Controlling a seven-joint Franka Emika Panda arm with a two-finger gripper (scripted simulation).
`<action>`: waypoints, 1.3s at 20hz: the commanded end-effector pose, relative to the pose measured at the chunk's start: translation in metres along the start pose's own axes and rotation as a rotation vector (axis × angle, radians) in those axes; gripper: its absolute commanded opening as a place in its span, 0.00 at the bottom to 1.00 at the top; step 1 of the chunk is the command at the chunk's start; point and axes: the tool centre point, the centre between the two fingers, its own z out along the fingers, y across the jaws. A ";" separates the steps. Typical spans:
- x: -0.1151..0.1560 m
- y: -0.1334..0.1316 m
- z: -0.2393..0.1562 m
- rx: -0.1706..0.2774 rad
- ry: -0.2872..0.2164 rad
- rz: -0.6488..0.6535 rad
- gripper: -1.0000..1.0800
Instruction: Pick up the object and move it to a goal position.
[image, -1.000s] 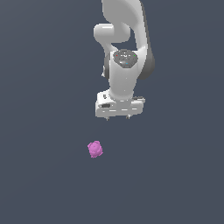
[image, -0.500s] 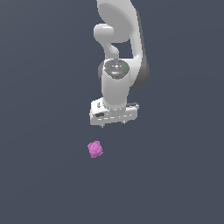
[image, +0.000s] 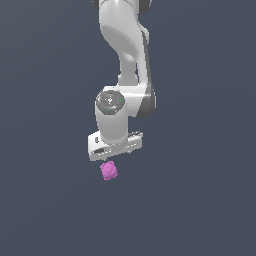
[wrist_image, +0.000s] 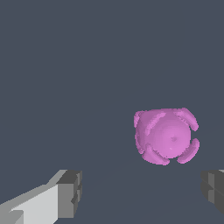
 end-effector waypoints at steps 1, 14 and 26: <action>0.004 0.014 0.009 0.003 0.003 -0.029 0.96; 0.009 0.042 0.029 0.009 0.007 -0.083 0.96; 0.008 0.041 0.075 0.009 0.008 -0.086 0.96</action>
